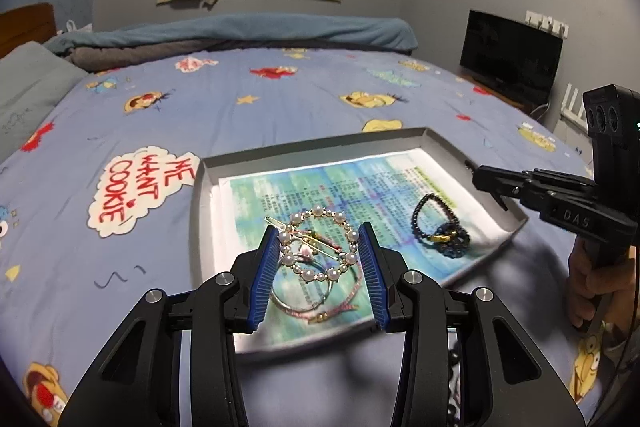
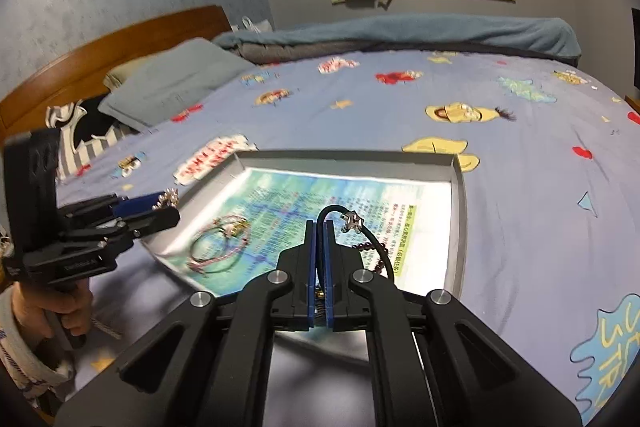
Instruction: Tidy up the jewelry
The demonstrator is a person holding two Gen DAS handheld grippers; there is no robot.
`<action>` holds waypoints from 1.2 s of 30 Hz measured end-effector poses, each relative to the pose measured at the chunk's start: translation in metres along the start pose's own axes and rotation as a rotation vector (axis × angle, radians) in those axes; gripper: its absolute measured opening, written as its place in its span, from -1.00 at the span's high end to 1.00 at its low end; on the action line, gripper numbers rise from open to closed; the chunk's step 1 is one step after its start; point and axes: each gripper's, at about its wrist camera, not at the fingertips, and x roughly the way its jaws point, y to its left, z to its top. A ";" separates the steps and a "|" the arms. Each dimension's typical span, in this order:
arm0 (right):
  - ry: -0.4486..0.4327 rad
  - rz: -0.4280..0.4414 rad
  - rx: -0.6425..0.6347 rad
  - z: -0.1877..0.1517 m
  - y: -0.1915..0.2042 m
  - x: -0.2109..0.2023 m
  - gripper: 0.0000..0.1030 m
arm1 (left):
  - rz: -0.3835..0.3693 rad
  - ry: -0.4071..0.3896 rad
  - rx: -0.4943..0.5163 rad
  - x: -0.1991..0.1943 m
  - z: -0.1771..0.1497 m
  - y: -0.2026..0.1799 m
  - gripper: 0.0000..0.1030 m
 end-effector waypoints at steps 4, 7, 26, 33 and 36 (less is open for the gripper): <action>0.052 -0.027 -0.002 -0.003 -0.004 0.017 0.94 | 0.012 0.053 0.006 0.018 0.001 0.001 0.18; 0.077 -0.036 0.001 -0.006 -0.006 0.022 0.94 | 0.016 0.086 -0.009 0.027 -0.004 0.003 0.18; -0.106 -0.083 -0.068 -0.057 0.025 -0.035 -0.12 | 0.028 -0.028 -0.069 -0.038 -0.047 0.011 -0.52; -0.105 -0.076 -0.073 -0.069 0.036 -0.044 -0.24 | 0.009 -0.042 -0.078 -0.070 -0.079 0.013 -0.54; -0.095 -0.059 -0.046 -0.076 0.037 -0.050 -0.25 | 0.016 -0.032 -0.090 -0.079 -0.097 0.019 -0.55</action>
